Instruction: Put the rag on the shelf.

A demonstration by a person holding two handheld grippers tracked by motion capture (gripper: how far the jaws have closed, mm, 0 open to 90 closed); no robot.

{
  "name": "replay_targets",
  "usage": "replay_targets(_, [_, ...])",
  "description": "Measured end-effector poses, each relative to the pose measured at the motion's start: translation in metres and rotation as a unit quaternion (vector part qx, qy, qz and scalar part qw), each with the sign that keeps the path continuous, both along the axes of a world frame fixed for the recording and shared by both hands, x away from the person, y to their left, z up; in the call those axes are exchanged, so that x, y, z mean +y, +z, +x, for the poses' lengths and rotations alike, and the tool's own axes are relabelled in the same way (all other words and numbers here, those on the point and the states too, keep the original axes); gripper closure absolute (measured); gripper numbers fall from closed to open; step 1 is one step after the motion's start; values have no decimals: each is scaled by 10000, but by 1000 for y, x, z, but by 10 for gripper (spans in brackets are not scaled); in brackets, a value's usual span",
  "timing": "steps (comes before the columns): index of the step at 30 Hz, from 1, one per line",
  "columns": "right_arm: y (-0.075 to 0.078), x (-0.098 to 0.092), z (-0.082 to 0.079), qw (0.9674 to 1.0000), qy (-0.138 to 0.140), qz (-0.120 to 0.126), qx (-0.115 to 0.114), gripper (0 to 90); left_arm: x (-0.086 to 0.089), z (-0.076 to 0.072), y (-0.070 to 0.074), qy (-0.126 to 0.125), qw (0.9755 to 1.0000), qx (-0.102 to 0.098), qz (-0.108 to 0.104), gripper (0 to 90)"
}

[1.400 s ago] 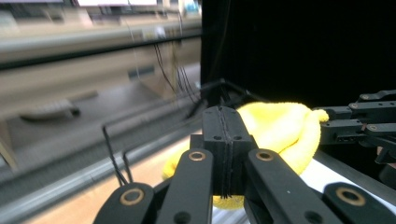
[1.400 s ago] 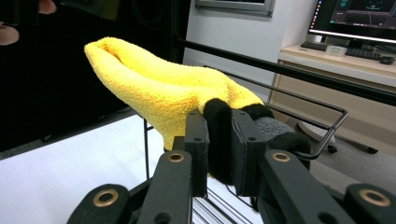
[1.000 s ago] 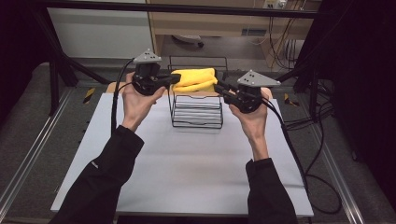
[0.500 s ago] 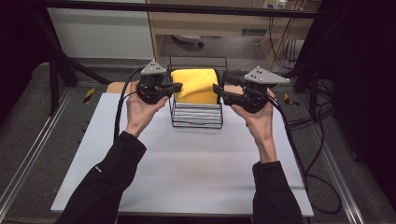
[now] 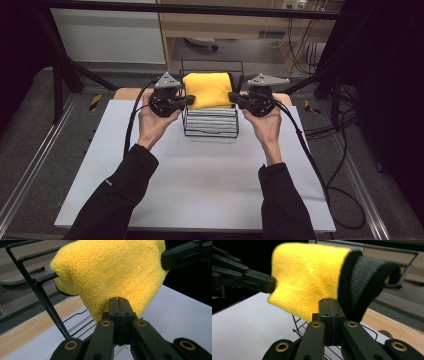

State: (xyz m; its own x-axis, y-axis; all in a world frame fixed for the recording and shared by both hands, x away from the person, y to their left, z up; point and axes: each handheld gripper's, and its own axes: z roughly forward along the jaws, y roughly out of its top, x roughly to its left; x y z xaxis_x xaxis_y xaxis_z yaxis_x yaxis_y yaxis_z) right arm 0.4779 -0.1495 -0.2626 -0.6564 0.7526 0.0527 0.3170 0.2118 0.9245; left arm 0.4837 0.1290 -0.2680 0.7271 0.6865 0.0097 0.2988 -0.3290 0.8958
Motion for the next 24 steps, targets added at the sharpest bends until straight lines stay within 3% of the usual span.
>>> replay_targets(6, [-9,1,5,9999,-66,-27,-85,898,-2,6,-7,59,10000,-19,-33,896])
replay_targets(10, [-5,-2,-1,9998,-35,62,-193,830,1,2,-4,4,9999,-75,-76,895])
replay_targets(13, [0,-6,-10,9994,25,179,-282,739,7,-3,-1,-66,9998,-24,-168,850])
replay_targets(16, [5,-10,-19,9992,5,220,-323,603,13,-10,0,-68,9999,41,-124,772])
replay_targets(20, [8,-18,-29,9993,-27,318,-217,416,24,-20,-3,-29,10000,29,51,642])
replay_targets(24, [7,-26,-40,9993,-96,265,-262,264,36,-31,-12,1,9997,52,244,509])
